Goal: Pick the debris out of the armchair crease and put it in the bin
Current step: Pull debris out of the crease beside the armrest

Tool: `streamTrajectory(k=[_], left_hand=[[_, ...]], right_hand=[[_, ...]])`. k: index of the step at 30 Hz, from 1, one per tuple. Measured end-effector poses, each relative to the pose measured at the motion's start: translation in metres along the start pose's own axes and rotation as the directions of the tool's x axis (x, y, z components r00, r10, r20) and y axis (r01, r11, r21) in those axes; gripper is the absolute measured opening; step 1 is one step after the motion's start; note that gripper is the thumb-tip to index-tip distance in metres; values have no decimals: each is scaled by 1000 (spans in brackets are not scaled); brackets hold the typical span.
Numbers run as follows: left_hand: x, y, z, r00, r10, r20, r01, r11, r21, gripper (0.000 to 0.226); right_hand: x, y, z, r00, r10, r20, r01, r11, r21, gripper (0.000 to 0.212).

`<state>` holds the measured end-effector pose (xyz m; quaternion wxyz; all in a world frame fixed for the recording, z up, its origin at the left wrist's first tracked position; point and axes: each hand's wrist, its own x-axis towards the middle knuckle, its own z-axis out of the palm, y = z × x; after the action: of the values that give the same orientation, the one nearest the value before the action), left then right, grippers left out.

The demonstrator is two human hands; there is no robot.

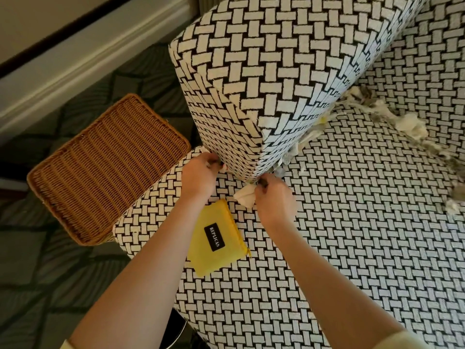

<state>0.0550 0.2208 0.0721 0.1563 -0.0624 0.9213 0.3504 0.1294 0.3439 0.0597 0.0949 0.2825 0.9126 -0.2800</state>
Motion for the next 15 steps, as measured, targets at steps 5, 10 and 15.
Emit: streamTrajectory(k=[5,10,15], left_hand=[[-1,-4,3,992,86,93,-104,971,214,32],[11,0,4,989,76,127,-124,891,436,27],[17,3,6,992,56,111,-90,940,329,25]], right_hand=[[2,1,-7,994,-89,67,98,986,-138,26],[2,2,-8,986,-120,118,147,956,-253,31],[4,5,-5,991,-126,36,130,979,-154,31]])
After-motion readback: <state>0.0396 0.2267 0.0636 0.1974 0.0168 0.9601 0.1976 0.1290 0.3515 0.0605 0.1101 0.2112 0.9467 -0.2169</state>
